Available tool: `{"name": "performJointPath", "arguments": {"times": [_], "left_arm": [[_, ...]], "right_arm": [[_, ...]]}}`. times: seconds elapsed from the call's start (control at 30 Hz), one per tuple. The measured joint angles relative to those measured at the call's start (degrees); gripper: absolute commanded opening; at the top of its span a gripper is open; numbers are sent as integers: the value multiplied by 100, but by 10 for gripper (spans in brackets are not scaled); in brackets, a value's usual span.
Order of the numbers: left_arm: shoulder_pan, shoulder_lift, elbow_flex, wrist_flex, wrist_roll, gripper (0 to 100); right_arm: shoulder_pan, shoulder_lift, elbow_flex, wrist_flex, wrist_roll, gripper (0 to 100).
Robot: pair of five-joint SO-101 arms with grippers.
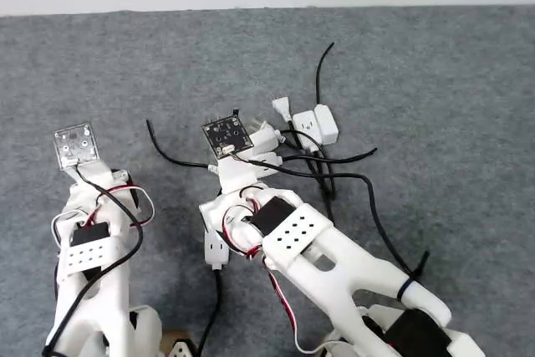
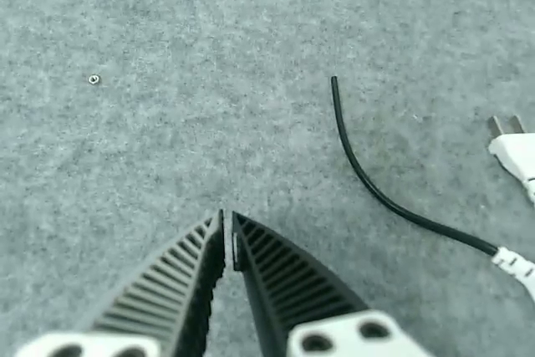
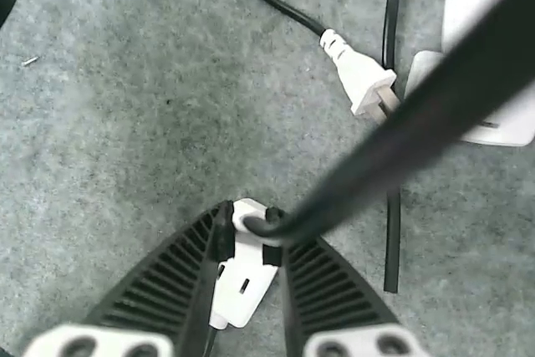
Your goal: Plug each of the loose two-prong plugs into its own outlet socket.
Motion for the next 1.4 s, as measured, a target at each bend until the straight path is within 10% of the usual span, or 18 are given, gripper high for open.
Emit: {"name": "performJointPath", "arguments": {"times": [1.4], "left_arm": [[0, 0, 0, 0, 18, 12]], "right_arm": [[211, -976, 1319, -914, 325, 8]]}}
